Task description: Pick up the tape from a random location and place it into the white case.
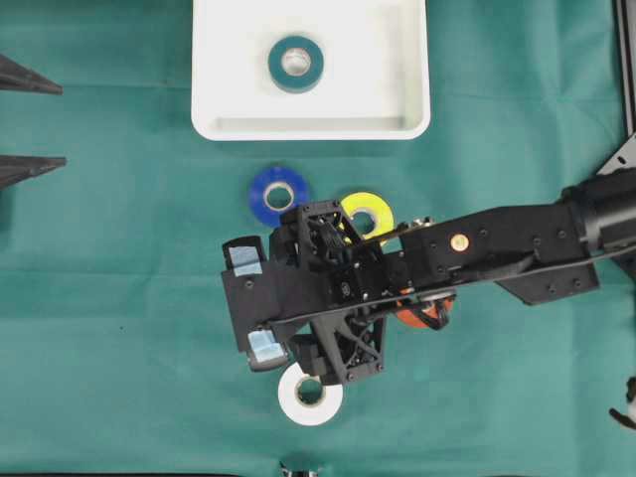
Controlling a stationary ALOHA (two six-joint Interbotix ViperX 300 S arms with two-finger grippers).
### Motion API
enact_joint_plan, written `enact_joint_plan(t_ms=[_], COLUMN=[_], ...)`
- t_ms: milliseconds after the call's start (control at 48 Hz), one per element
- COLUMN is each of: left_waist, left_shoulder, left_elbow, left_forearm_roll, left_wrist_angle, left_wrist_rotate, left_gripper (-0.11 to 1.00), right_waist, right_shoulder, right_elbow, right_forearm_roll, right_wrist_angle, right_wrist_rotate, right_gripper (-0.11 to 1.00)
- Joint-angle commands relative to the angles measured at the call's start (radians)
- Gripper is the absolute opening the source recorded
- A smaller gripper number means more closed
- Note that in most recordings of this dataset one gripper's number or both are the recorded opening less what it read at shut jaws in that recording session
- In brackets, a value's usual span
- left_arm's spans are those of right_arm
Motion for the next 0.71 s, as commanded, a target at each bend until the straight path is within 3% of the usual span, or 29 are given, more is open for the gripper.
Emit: enact_joint_plan(t_ms=[0,688], left_waist=[-0.002,-0.002], left_shoulder=[0.012,0.014], left_elbow=[-0.011,-0.011], left_forearm_roll=[0.0,0.0], left_wrist_angle=[-0.008,-0.008], left_wrist_rotate=[0.002,0.003], left_gripper=[0.97,0.97], right_waist=[0.002,0.002], right_shoulder=[-0.015,0.0], right_elbow=[-0.029,-0.028], right_forearm_roll=[-0.002,0.0], right_wrist_angle=[0.002,0.008], right_wrist_rotate=[0.005,0.006], right_gripper=[0.92,0.92])
